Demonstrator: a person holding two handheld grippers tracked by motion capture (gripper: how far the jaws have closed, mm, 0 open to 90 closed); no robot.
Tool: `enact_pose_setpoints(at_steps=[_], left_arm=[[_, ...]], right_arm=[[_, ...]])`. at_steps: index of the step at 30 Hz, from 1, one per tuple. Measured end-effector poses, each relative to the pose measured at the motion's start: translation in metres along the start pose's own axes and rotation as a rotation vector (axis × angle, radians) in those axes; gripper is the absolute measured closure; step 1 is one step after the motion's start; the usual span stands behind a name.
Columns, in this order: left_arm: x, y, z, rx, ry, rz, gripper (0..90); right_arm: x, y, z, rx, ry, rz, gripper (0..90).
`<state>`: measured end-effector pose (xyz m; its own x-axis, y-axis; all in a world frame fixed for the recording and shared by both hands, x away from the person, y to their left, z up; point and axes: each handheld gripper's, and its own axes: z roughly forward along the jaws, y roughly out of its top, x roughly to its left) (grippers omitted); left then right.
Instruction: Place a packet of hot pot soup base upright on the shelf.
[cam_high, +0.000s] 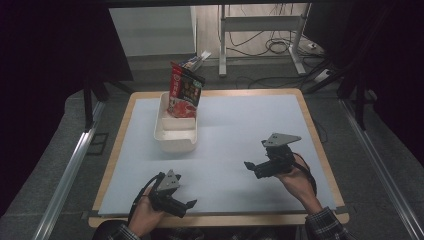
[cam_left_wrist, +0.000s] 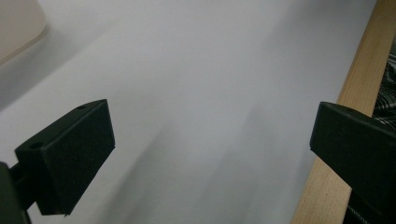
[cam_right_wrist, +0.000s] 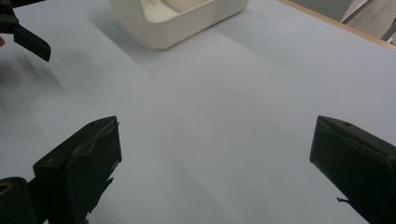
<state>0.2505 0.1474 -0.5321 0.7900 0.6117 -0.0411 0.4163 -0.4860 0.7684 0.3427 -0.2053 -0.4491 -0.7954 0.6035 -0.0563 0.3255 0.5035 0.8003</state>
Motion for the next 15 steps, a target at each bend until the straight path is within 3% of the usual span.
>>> enact_pose_setpoints(at_steps=[15], left_arm=[[0.0, 0.0, 0.0, 0.001, 0.001, 0.0, 0.1]], right_arm=[[0.006, -0.021, -0.018, 0.001, -0.039, 0.008, 1.9]])
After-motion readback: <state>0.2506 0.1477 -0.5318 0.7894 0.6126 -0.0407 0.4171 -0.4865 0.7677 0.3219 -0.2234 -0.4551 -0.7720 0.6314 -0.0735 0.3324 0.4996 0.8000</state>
